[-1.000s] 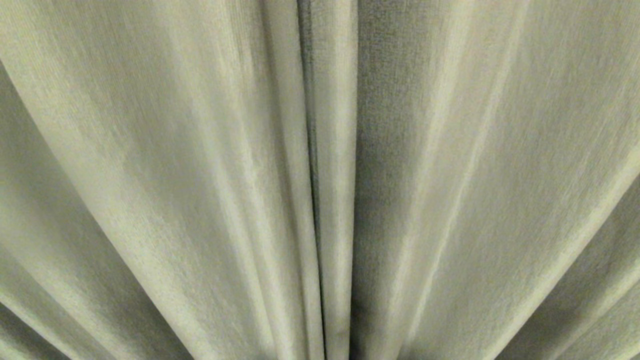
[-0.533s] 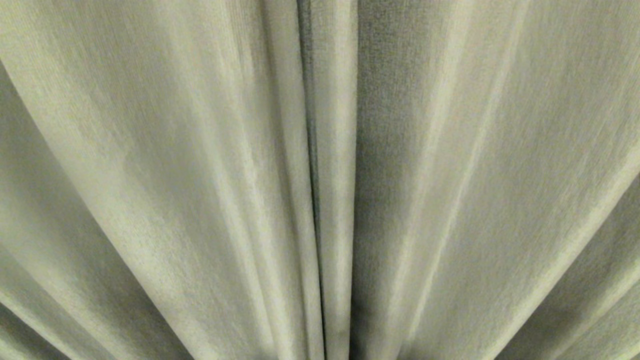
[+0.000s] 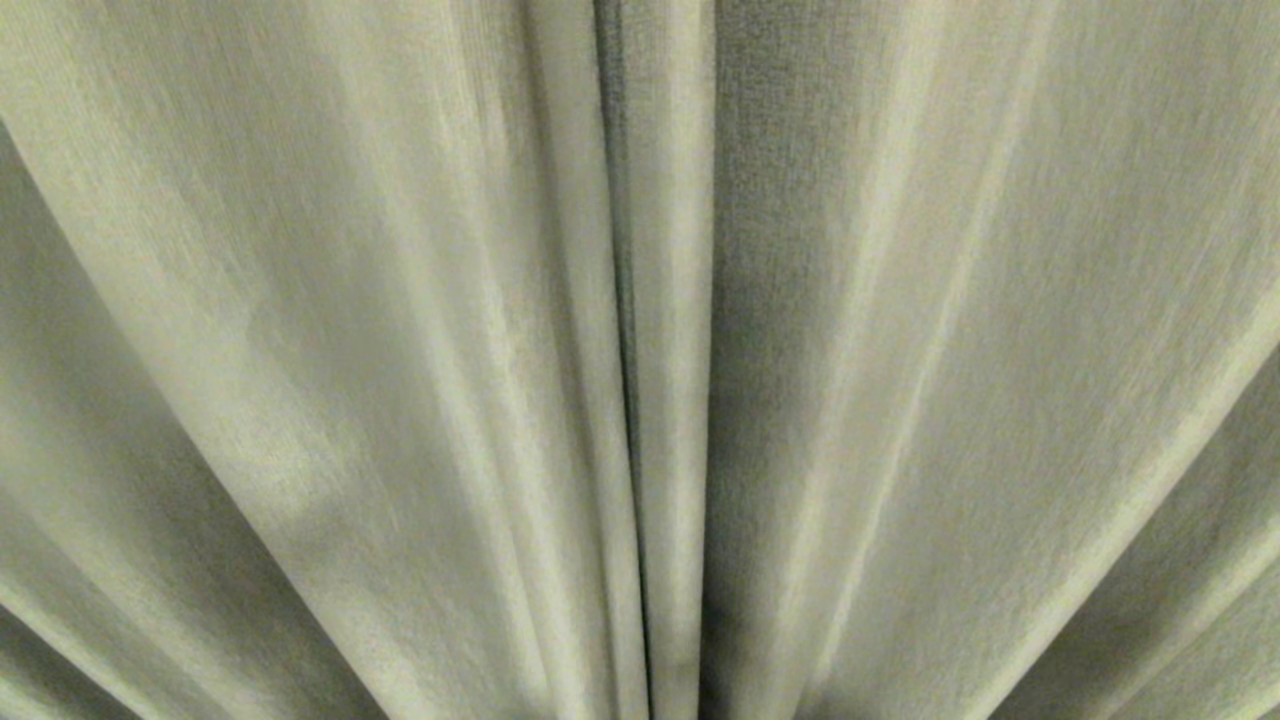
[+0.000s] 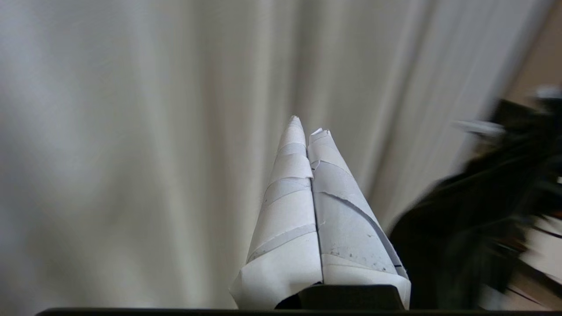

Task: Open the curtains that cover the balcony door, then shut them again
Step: Pull the outer curtains open on both sides

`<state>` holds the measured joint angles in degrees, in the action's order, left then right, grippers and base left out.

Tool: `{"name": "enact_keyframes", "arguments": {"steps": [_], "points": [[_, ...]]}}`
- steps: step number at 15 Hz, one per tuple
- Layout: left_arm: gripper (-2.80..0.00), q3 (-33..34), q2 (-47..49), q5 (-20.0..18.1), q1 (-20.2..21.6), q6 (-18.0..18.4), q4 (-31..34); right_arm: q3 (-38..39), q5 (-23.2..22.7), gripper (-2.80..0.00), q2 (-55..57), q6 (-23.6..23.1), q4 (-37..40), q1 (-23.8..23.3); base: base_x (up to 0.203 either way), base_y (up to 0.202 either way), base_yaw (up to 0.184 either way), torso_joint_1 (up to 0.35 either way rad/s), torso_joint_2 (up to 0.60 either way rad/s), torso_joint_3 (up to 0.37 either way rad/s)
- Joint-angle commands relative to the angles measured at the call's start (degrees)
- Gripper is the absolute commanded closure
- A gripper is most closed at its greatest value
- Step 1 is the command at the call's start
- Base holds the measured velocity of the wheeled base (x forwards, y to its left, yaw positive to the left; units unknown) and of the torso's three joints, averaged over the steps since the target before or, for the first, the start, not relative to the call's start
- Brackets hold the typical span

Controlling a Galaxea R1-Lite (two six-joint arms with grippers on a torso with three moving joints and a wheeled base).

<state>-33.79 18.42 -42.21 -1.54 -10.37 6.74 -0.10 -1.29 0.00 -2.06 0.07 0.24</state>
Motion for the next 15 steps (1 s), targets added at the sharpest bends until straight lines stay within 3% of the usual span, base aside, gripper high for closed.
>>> {"name": "enact_keyframes", "arguments": {"steps": [1,5,6,11,15], "points": [[0.0,-4.44,9.99,-4.93,-0.25,-0.1,0.03,0.01,-0.03,0.0,0.09,-0.05,-0.02,0.02,0.0,0.0,0.0,0.0,0.0,0.0],[0.0,-12.54,20.06,-10.35,-0.53,0.04,0.18,0.01,-0.03,0.0,0.09,-0.05,0.0,0.02,0.0,0.0,0.0,0.0,0.0,0.0],[-2.8,-13.95,21.6,-10.75,-0.69,0.13,0.19,0.01,-0.03,0.0,0.09,-0.03,0.0,0.02,0.0,0.0,0.0,0.0,0.0,0.0],[-2.8,-20.43,26.42,-10.23,-1.48,0.17,1.85,0.01,-0.03,0.0,0.09,-0.05,-0.07,0.02,0.0,0.0,0.0,0.0,0.0,0.0],[-2.8,-28.1,30.47,-8.03,-2.53,0.61,9.75,0.01,-0.03,0.0,0.09,-0.05,-0.02,0.02,0.0,0.0,0.0,0.0,0.0,0.0]]}}
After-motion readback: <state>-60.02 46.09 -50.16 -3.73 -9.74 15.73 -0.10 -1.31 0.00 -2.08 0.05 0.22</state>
